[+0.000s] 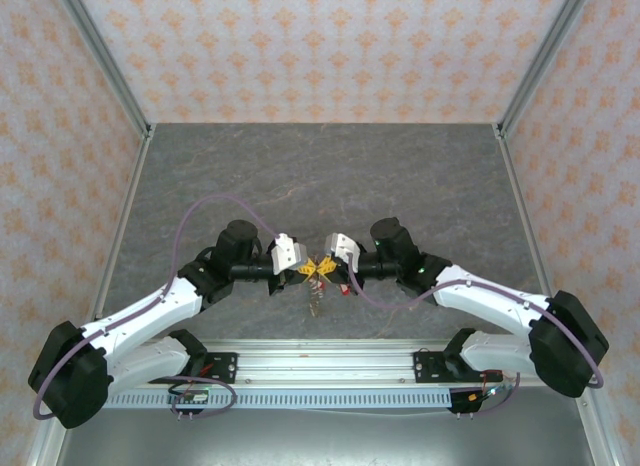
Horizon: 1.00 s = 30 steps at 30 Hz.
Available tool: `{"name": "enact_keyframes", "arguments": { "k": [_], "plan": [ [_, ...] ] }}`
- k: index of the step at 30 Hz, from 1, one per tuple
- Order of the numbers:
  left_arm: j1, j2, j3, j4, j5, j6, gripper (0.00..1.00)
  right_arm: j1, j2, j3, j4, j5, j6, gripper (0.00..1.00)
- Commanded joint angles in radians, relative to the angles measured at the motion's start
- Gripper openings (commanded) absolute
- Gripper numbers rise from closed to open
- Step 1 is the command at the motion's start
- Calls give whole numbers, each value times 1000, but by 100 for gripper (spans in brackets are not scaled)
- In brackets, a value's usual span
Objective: Put the keys on the keyring
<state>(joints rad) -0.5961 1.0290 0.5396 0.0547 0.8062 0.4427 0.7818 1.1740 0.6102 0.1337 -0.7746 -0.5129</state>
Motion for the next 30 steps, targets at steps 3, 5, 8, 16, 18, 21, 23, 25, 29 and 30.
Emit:
{"name": "enact_keyframes", "arguments": {
  "k": [3, 5, 8, 16, 18, 21, 23, 25, 29, 30],
  "plan": [
    [-8, -18, 36, 15, -87, -48, 14, -7, -16, 54, -45, 21, -6, 0],
    [-8, -17, 45, 33, -106, -81, 15, -7, -17, 62, -51, 48, 1, 0],
    [-8, -3, 76, 24, -98, -125, 18, -7, -24, 79, -87, 83, 4, 0],
    [-7, 32, 212, -163, -61, -109, 21, -16, -16, 176, -210, 85, -3, 0],
    [-7, 19, 183, -156, -40, -81, 22, -18, -19, 175, -220, 92, -26, 0],
    [-5, -10, 162, -175, -38, -59, 22, -18, -23, 166, -207, 108, -21, 0],
    [-3, -31, 172, -219, -22, -32, 22, -18, -28, 180, -227, 101, -31, 0],
    [1, -39, 181, -265, -26, 10, 24, -22, -28, 175, -230, 104, -55, 0],
    [24, -16, 214, -310, -14, 69, 33, -32, 0, 204, -280, 87, -99, 0],
    [30, 2, 230, -326, -1, 83, 33, -33, 4, 214, -286, 77, -113, 0]
  ]
}}
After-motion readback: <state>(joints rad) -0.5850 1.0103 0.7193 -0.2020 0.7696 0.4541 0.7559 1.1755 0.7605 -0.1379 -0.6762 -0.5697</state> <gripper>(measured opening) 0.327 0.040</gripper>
